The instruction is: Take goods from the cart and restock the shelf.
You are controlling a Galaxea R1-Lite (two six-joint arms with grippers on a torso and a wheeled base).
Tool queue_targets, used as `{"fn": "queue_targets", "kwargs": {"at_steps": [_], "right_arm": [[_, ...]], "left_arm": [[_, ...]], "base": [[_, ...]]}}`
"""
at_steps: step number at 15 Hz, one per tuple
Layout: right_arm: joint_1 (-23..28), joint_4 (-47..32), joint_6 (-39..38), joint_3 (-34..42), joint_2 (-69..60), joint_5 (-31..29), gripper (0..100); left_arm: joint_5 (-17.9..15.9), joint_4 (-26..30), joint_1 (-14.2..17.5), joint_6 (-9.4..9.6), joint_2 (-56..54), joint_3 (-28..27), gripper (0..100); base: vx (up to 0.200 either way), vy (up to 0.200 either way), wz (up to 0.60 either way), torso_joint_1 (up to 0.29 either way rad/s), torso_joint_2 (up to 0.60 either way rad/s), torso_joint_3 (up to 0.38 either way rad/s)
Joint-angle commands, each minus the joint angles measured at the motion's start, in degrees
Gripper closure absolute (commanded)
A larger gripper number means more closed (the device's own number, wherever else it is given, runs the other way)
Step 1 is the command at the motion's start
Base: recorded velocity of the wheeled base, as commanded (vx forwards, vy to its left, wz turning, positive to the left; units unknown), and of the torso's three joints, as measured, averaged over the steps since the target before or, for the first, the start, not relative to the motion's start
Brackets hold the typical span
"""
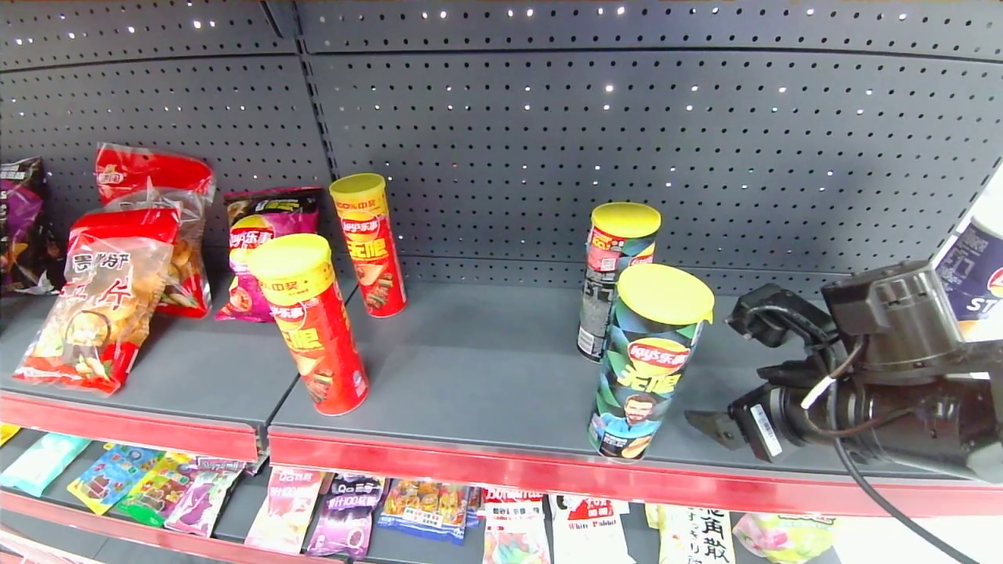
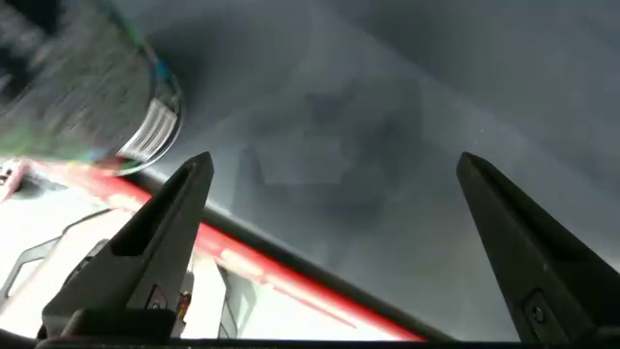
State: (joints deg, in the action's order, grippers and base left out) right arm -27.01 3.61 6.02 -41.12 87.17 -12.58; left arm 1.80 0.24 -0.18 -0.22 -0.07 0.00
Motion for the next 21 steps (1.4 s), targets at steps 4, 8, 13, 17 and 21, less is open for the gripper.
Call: {"fn": "queue_targets", "kwargs": {"at_steps": [4,8,13,17,21], "right_arm": [[-0.2,0.1,0.0,-2.7,4.8,-0.3,0],[-1.1,0.1,0.0,-4.8,6.8,-0.3,0],[-2.5,1.9,0.1,-5.1,7.7,-0.3,0],[-4.3,2.6,0.1,-5.3,8.0,-0.4,0],[-5.3,2.6,0.1,-6.3,8.5,-0.5,0]], "left_arm": [[0.0,0.0,0.0,-0.04,0.1,0.0,0],[0.0,-0.1,0.0,-0.04,0.1,0.0,0],[0.0,0.0,0.0,-0.04,0.1,0.0,0],[0.0,0.0,0.0,-0.04,0.1,0.0,0],[0.0,0.0,0.0,-0.04,0.1,0.0,0]], "base": [[0.000,0.000,0.00,0.000,0.00,0.000],[0.000,0.000,0.00,0.000,0.00,0.000],[0.000,0.000,0.00,0.000,0.00,0.000],[0.000,0.000,0.00,0.000,0.00,0.000],[0.000,0.000,0.00,0.000,0.00,0.000]]}}
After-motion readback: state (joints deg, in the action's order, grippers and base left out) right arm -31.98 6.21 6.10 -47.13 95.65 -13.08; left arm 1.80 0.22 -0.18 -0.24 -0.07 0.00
